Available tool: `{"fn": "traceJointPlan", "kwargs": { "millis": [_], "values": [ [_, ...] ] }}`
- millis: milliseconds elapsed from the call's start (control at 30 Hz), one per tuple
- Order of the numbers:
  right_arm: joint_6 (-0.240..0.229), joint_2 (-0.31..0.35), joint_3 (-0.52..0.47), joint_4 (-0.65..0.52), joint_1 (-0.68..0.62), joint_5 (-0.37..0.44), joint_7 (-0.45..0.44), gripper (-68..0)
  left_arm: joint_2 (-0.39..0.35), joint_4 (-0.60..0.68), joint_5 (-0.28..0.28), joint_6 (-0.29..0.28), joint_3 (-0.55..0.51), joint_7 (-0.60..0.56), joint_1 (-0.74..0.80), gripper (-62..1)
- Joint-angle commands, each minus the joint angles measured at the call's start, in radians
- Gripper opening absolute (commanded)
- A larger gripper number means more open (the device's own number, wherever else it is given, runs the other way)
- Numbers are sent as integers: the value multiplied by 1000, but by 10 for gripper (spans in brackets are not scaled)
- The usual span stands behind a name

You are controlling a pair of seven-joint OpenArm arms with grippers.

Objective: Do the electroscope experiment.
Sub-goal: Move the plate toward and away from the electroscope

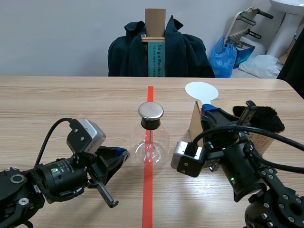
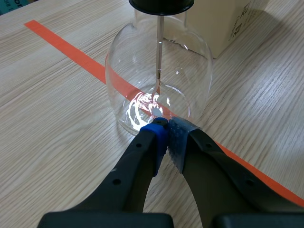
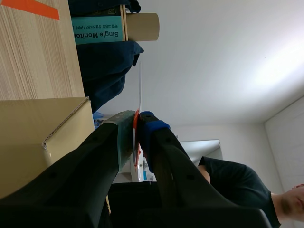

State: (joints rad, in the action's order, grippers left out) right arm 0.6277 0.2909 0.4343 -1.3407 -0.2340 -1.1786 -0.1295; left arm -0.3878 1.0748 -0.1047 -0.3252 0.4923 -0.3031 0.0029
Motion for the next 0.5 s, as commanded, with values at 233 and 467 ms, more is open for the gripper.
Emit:
{"fn": "traceJointPlan", "kwargs": {
  "millis": [233,467],
  "values": [
    [8,3,-3,-27,2,3,-141,-667,8,18,-3,1,-9,-14,-3,-591],
    [8,3,-3,-27,2,3,-291,-667,8,18,-3,1,-9,-14,-3,-590]
  ]
}}
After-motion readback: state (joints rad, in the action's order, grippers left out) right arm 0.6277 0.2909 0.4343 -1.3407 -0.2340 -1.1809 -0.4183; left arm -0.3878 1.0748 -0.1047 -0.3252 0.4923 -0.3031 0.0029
